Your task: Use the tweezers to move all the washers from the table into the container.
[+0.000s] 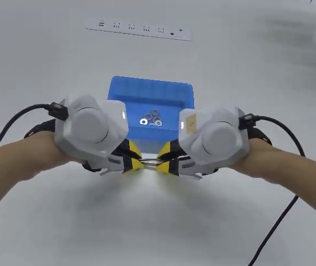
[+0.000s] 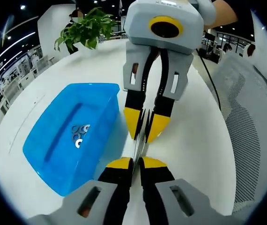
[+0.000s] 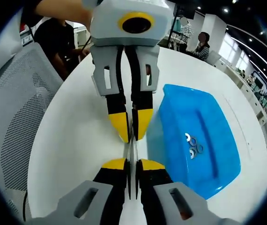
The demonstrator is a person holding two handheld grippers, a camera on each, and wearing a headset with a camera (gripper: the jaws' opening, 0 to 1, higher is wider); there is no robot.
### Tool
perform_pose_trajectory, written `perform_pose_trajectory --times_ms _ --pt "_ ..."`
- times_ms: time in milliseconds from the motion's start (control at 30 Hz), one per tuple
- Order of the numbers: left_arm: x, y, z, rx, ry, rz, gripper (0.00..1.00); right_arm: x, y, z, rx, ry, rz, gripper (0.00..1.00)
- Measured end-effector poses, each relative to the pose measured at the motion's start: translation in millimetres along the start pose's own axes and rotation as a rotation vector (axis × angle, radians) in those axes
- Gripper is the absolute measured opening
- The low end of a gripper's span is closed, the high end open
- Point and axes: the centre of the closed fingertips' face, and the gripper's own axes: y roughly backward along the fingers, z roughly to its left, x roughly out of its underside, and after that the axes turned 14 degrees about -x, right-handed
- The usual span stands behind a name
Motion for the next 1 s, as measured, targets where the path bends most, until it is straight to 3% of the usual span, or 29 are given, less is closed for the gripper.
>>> perform_pose_trajectory --times_ms 200,367,467,533,633,733,800,900,1000 --pt "0.4 1.4 1.1 -0.008 0.006 0.007 0.14 0.2 0.7 -1.3 0.002 -0.024 0.009 0.12" --pt "-1.5 4.6 1.8 -0.027 0.007 0.000 0.21 1.2 3.5 -5.2 0.041 -0.018 0.032 0.19" --pt "-12.1 10.0 6.4 -0.070 0.060 -0.040 0.21 4.3 8.3 -4.7 0.090 0.035 0.080 0.21" --pt "-16.8 15.7 7.0 -0.087 0.092 -0.065 0.22 5.1 11.1 1.1 0.099 0.026 0.070 0.21" --pt "-19.5 31.1 7.4 -0.127 0.152 -0.122 0.28 3.7 19.9 16.9 0.104 -0.075 -0.029 0.24" --pt "-10.5 51.6 6.7 -0.180 0.213 -0.164 0.33 11.1 35.1 32.9 0.138 -0.141 -0.084 0.28" --pt "-5.1 69.3 6.7 -0.225 0.271 -0.197 0.39 10.9 50.4 43.1 0.175 -0.193 -0.161 0.32" --pt "-4.8 100.9 9.8 -0.288 0.376 -0.268 0.53 -1.7 86.6 50.4 0.260 -0.287 -0.352 0.33" --pt "-13.1 127.3 15.4 -0.339 0.429 -0.327 0.66 -10.7 122.2 47.5 0.351 -0.370 -0.505 0.38"
